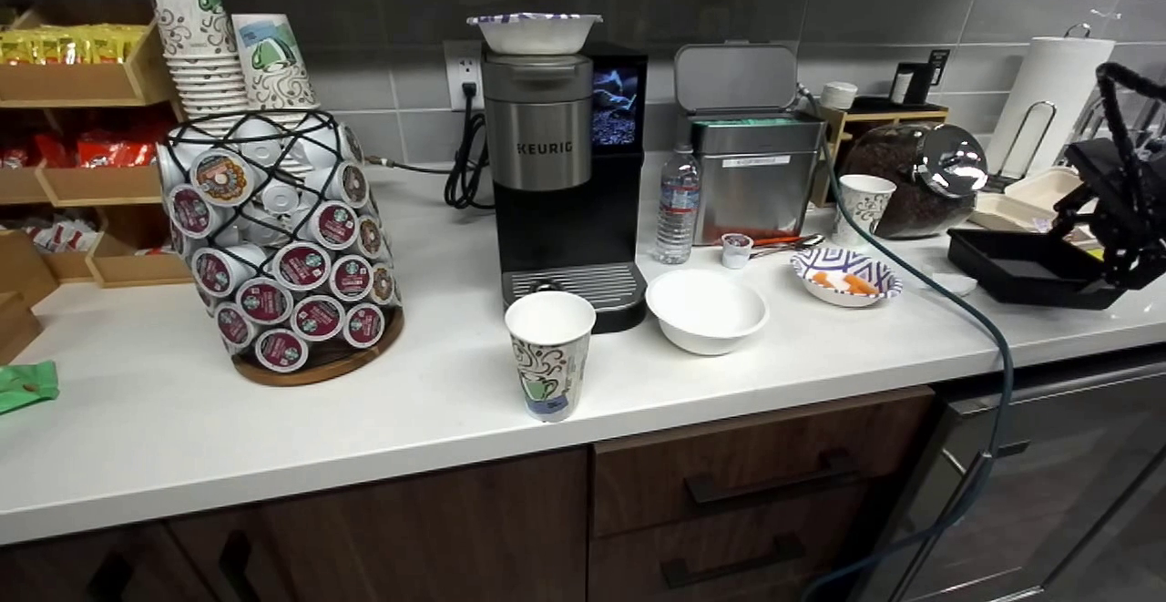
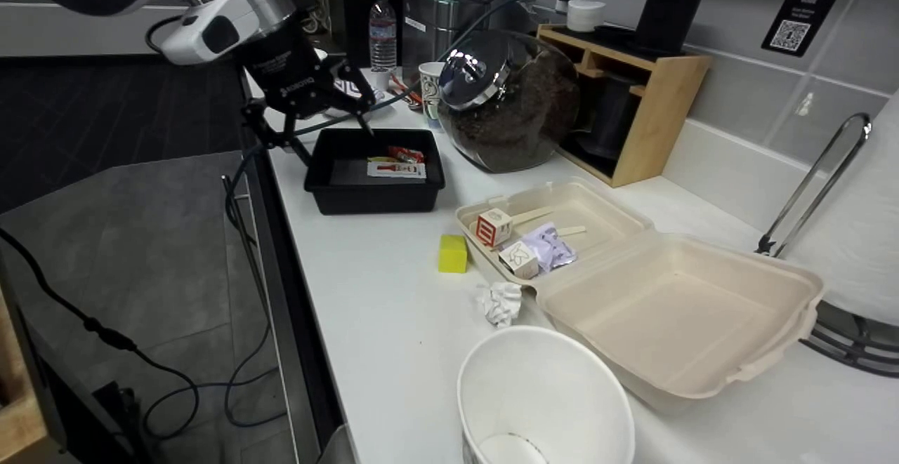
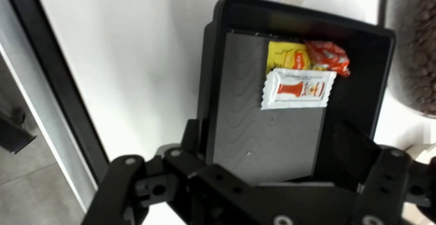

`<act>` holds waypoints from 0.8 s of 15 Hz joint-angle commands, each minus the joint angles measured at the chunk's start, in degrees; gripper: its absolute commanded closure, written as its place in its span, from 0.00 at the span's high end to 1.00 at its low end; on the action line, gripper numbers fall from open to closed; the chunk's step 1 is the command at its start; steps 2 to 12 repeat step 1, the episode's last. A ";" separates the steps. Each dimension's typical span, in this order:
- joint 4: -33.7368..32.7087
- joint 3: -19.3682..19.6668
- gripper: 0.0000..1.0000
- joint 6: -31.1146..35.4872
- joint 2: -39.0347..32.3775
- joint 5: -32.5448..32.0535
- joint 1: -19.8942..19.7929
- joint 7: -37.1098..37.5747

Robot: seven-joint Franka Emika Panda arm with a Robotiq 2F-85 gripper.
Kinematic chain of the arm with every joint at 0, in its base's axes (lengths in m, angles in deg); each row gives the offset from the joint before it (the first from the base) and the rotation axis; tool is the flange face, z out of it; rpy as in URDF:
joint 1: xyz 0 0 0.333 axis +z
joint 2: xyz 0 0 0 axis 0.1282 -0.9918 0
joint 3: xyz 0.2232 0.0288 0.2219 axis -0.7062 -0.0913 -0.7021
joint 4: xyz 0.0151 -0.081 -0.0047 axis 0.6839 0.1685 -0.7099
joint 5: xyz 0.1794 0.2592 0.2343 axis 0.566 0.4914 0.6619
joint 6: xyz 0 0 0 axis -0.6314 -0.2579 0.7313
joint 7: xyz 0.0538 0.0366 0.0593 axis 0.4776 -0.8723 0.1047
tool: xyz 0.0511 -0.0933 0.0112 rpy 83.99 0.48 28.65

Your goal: Remove the black tray from the cabinet and put it on the counter

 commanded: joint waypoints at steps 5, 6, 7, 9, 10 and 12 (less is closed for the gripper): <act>-0.73 -3.47 1.00 1.71 -1.25 4.52 -1.95 -2.91; -0.73 -3.47 1.00 1.71 -1.25 4.52 -1.95 -2.91; -0.73 -3.47 1.00 1.71 -1.25 4.52 -1.95 -2.91; -0.73 -3.47 1.00 1.71 -1.25 4.52 -1.95 -2.91; -0.73 -3.47 1.00 1.71 -1.25 4.52 -1.95 -2.91; -0.73 -3.47 1.00 1.71 -1.25 4.52 -1.95 -2.91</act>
